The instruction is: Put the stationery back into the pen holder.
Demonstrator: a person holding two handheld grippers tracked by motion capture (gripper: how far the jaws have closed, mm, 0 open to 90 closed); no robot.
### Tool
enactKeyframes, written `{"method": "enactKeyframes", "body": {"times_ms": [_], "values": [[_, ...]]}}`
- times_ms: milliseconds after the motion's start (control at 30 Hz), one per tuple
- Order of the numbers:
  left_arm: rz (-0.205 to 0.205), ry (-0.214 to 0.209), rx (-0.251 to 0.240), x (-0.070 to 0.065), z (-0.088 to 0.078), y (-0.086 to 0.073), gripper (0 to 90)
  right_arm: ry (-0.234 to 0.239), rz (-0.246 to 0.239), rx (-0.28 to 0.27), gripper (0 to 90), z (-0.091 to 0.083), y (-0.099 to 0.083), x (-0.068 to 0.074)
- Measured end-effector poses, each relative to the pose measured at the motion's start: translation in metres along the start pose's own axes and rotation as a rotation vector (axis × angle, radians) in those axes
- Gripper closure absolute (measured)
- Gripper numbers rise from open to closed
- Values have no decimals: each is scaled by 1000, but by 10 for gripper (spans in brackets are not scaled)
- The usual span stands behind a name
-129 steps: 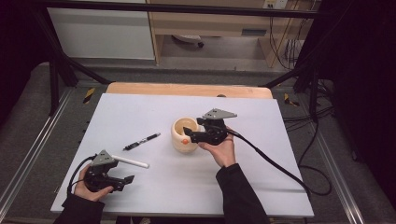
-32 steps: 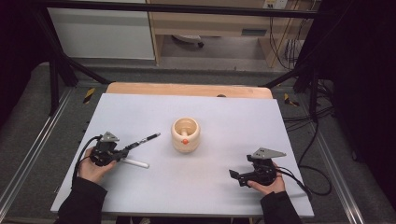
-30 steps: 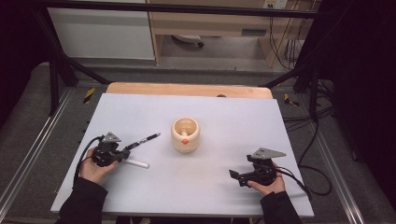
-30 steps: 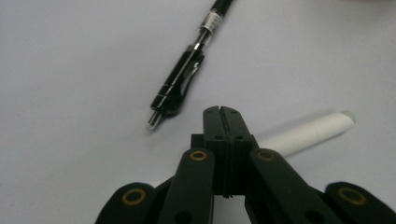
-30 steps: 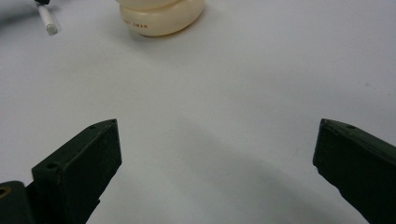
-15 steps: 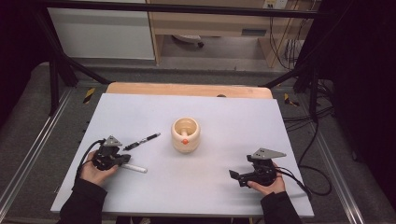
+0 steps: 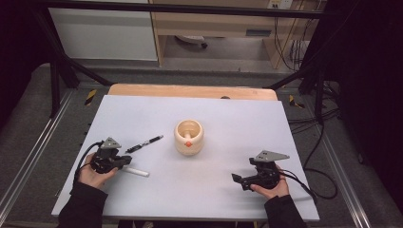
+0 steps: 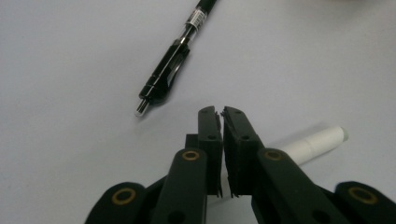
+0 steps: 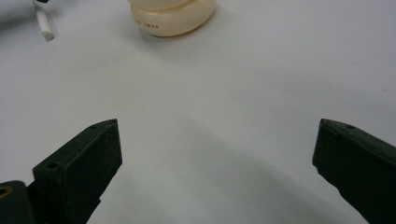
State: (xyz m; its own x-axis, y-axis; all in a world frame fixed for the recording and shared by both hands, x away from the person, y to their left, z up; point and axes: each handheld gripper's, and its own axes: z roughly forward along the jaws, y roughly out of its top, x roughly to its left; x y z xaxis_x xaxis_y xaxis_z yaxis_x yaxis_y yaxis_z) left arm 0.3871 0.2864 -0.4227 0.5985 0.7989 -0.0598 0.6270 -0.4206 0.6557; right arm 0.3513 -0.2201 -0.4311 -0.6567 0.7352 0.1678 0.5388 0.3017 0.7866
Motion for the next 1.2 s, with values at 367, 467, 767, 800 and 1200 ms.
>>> {"method": "enactKeyframes", "body": {"times_ms": [367,467,767,800,1200], "values": [[22,-2,-6,-8,-28,-19,463,80,-79,47,15,26,25,31],[30,-10,-8,-10,-32,-28,365,108,-105,56,14,37,34,42],[-22,-29,59,-8,-33,-42,171,169,-151,74,15,65,53,77],[-20,-28,61,-9,-33,-42,146,173,-157,75,16,68,54,79],[7,-63,50,-14,-32,-45,77,217,-191,102,52,104,75,113]]}}
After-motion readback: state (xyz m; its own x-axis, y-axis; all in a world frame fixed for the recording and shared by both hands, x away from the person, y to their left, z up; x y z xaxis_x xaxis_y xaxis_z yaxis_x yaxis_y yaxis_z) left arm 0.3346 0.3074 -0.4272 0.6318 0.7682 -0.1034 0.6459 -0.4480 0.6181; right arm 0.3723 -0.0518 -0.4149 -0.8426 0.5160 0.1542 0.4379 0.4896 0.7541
